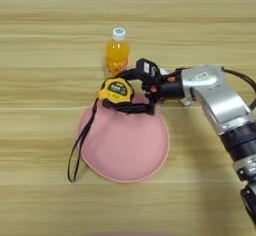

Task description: Move the objects on the table

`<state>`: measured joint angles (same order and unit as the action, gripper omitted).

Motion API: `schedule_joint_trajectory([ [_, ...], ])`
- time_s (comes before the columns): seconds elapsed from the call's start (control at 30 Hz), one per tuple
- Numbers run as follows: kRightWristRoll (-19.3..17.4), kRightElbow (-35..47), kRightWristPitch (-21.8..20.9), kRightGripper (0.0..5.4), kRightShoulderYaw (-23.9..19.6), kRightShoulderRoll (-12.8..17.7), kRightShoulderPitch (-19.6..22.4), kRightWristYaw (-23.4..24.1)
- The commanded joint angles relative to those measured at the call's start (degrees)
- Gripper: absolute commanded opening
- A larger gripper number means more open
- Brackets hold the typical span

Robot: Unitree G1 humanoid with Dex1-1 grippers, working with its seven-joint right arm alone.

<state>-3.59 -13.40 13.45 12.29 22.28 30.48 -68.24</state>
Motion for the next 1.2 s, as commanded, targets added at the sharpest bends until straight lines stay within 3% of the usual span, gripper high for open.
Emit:
schedule_joint_trajectory([
  [0.03,-1.9,1.5,-1.9,4.18,-5.0,5.2,5.3,0.8],
  [0.27,-0.8,-2.7,-3.6,4.18,-8.7,10.9,5.8,0.8],
  [0.43,0.1,-7.1,-5.2,4.18,-9.1,12.4,6.9,1.6],
  [0.73,2.2,-14.0,-8.3,4.18,-8.2,12.1,8.2,2.4],
  [1.2,3.7,-15.3,-9.8,4.18,-6.5,11.0,7.6,2.1],
])
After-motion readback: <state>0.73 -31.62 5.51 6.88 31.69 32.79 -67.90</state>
